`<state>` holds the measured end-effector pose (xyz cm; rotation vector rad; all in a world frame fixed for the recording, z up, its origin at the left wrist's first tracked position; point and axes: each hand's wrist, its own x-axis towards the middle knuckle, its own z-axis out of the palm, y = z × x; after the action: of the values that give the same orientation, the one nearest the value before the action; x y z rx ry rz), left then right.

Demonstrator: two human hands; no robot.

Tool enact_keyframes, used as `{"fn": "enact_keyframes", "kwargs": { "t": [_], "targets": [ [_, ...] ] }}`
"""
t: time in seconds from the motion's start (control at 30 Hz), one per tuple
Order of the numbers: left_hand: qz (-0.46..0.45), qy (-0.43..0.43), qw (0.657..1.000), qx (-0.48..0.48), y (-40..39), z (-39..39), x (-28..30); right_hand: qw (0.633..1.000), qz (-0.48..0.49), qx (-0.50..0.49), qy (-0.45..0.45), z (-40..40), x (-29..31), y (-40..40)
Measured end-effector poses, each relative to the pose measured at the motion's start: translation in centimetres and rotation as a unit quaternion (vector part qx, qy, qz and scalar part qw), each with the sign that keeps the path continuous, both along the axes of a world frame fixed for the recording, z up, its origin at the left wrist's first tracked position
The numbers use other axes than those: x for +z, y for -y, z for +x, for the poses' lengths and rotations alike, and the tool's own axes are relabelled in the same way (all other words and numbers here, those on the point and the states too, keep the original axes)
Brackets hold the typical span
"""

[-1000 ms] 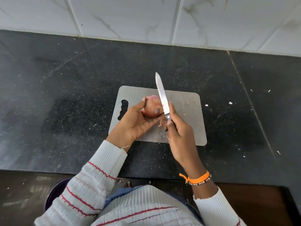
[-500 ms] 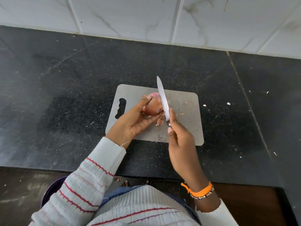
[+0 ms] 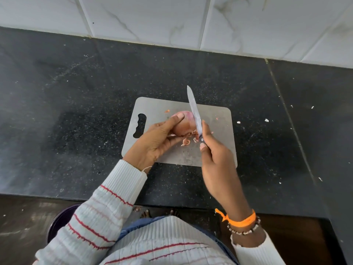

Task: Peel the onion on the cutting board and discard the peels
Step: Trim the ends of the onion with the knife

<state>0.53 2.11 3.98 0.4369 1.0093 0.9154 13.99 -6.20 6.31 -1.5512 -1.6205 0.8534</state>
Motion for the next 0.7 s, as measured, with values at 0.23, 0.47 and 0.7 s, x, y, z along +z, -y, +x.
{"fn": "enact_keyframes", "kwargs": {
  "t": [0.23,0.47,0.7],
  "targets": [
    [-0.119,0.124,0.981,0.088,-0.3,1.3,0.3,0.994,0.07,-0.029,0.076,-1.7,-2.7,1.3],
    [-0.137,0.119,0.978,0.099,-0.6,1.1,0.2,0.996,0.057,-0.065,0.021,-0.8,-3.0,1.4],
    [-0.129,0.074,0.987,0.052,-0.6,0.2,0.2,0.967,0.006,-0.125,0.224,2.3,-4.7,-3.5]
  ]
}}
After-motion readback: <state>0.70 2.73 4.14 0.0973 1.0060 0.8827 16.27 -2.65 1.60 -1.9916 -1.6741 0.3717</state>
